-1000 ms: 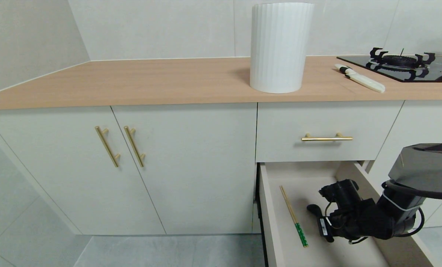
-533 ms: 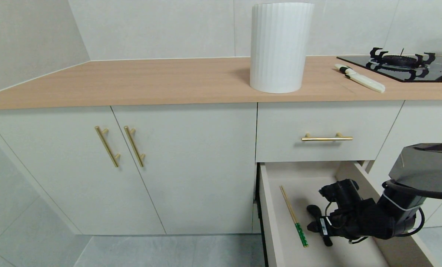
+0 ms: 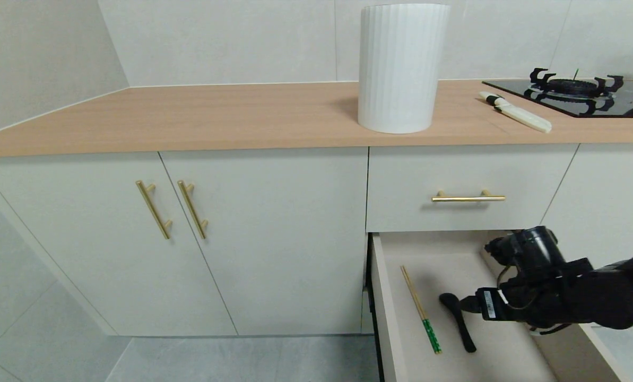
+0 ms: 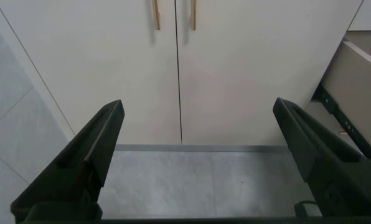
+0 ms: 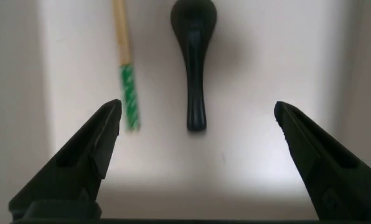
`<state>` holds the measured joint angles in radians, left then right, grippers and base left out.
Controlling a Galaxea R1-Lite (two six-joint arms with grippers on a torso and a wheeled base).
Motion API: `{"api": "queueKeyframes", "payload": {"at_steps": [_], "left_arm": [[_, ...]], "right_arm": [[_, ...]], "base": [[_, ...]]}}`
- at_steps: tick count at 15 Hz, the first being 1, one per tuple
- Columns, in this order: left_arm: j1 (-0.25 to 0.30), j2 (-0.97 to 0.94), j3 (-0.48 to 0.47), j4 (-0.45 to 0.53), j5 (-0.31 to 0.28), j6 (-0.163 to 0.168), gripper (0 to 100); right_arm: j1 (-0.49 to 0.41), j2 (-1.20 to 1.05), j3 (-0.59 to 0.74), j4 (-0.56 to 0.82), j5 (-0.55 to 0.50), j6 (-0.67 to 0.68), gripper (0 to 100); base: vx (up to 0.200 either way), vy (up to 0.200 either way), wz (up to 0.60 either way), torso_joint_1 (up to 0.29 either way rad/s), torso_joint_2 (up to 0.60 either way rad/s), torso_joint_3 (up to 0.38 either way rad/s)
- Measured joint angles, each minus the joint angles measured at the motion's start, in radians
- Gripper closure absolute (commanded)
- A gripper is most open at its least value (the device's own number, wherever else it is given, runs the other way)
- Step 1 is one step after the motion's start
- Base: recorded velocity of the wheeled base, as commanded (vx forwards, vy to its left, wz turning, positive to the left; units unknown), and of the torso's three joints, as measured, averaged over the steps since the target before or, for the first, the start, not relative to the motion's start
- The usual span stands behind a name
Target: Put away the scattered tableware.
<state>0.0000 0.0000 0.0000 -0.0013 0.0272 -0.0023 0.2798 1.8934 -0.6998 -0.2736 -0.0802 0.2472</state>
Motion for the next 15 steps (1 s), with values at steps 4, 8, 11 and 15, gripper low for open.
{"api": "queueKeyframes", "payload": {"at_steps": [4, 8, 11, 15], "left_arm": [[0.0, 0.0, 0.0, 0.0, 0.0, 0.0, 0], [0.0, 0.0, 0.0, 0.0, 0.0, 0.0, 0], [0.0, 0.0, 0.0, 0.0, 0.0, 0.001, 0], [0.0, 0.0, 0.0, 0.0, 0.0, 0.001, 0]], "right_arm": [[0.029, -0.317, 0.035, 0.265, 0.101, 0.0, 0], [0.094, -0.483, 0.063, 0.33, 0.111, -0.003, 0], [0.1, -0.514, 0.065, 0.329, 0.099, -0.009, 0], [0.102, -0.523, 0.07, 0.33, 0.098, -0.023, 0]], "base": [[0.0, 0.0, 0.0, 0.0, 0.0, 0.0], [0.0, 0.0, 0.0, 0.0, 0.0, 0.0], [0.0, 0.0, 0.0, 0.0, 0.0, 0.0], [-0.1, 0.0, 0.0, 0.0, 0.0, 0.004]]}}
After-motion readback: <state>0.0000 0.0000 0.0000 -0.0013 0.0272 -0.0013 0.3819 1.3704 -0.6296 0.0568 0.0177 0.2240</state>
